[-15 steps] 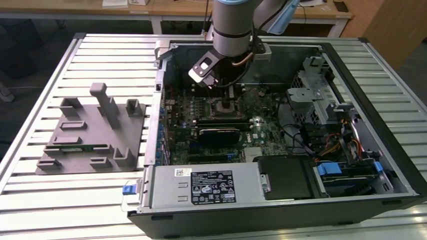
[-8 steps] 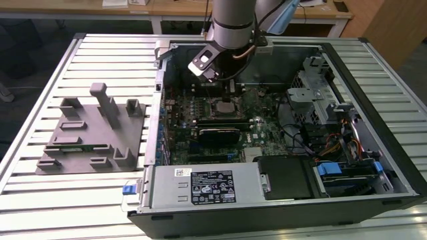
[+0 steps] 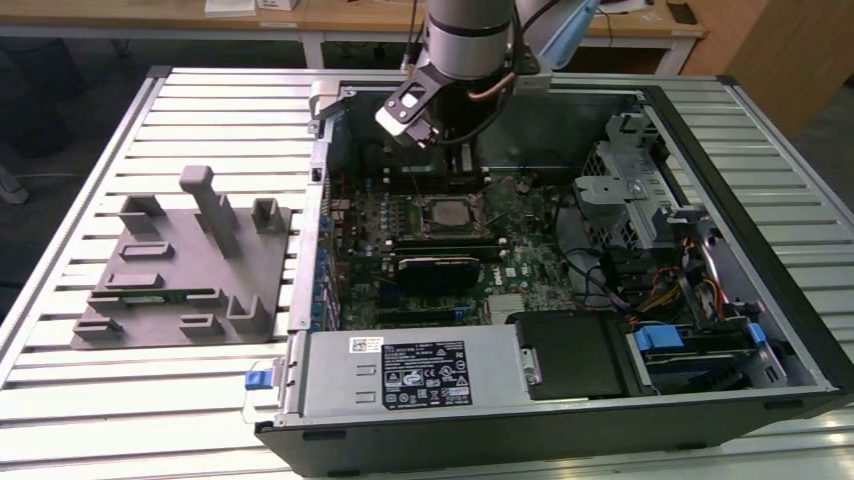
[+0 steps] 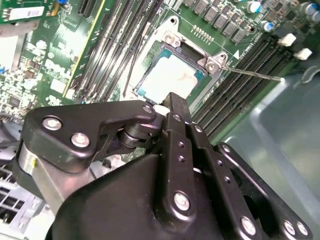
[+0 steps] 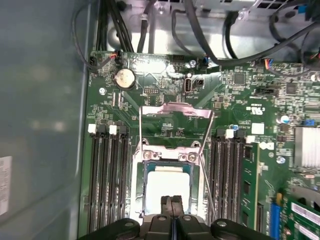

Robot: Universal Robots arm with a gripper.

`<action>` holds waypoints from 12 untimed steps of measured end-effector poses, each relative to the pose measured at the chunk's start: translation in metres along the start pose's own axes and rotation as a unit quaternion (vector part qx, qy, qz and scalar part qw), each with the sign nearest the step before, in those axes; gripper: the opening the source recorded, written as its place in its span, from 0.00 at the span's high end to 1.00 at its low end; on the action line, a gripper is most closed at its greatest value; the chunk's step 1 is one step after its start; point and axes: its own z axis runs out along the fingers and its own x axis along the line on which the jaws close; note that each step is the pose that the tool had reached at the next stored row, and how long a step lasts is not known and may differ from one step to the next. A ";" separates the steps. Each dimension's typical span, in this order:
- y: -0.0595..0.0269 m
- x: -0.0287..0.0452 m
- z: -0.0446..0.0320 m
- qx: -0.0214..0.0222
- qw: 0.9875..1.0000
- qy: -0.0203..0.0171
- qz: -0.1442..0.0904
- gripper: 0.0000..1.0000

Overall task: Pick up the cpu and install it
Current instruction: 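Place the cpu into insertion slot, then close the cpu cover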

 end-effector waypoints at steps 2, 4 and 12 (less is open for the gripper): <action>0.0002 -0.0001 -0.0057 0.000 1.000 0.000 0.000 0.89; 0.0004 -0.0002 -0.0116 0.000 1.000 0.000 0.000 0.89; 0.0007 -0.0003 -0.0202 0.000 1.000 0.000 0.000 0.89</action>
